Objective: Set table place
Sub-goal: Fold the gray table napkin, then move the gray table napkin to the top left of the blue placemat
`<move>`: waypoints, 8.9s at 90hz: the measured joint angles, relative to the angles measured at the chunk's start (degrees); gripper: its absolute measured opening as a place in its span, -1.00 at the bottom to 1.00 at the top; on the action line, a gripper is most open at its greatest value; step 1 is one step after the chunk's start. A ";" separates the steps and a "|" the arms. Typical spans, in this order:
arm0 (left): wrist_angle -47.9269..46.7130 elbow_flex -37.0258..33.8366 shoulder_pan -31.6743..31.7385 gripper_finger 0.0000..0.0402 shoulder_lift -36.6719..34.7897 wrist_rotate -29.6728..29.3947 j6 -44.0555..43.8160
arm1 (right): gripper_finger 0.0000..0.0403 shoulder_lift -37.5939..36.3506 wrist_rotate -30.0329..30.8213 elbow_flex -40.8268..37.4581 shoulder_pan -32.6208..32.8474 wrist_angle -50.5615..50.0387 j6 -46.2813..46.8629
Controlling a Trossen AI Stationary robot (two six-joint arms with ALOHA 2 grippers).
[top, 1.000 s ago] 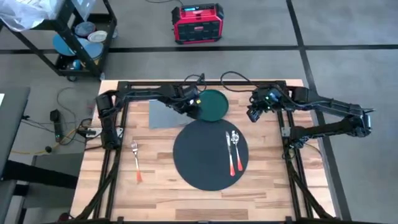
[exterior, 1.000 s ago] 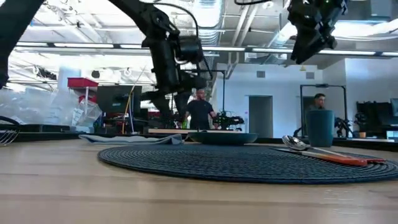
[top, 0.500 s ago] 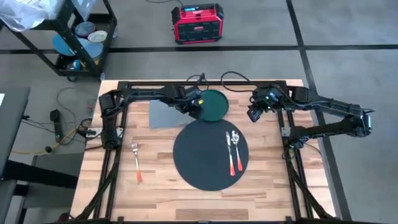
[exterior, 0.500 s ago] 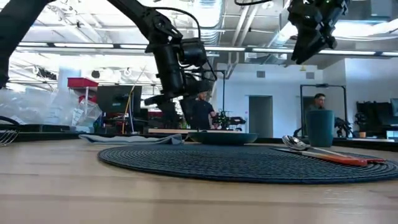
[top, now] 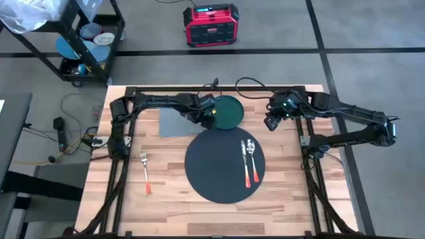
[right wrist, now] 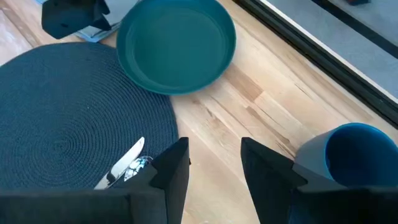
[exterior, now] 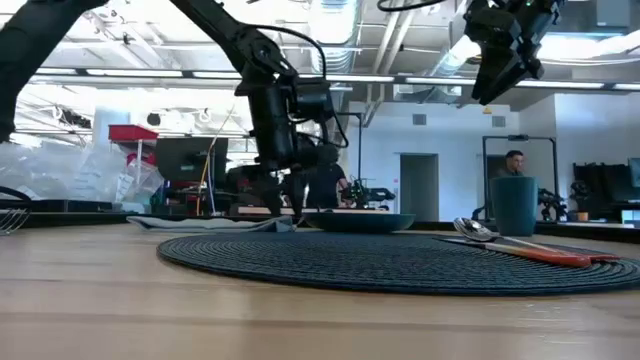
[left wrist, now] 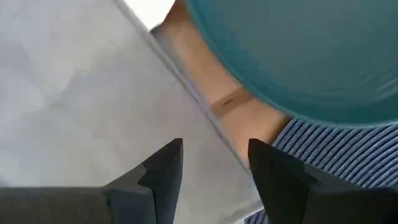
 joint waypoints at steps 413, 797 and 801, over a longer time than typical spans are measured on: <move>-17.90 12.89 0.15 -1.00 5.49 -4.69 0.12 | -0.34 0.00 1.42 0.03 -5.68 0.02 -5.80; -18.96 -29.85 6.62 -1.00 -39.51 -14.88 -7.90 | -0.34 0.00 1.36 0.01 -7.43 -0.79 -8.77; -17.92 -31.47 8.77 -1.00 -39.52 -13.03 -6.10 | -0.34 0.00 0.97 0.01 -7.43 -0.90 -8.77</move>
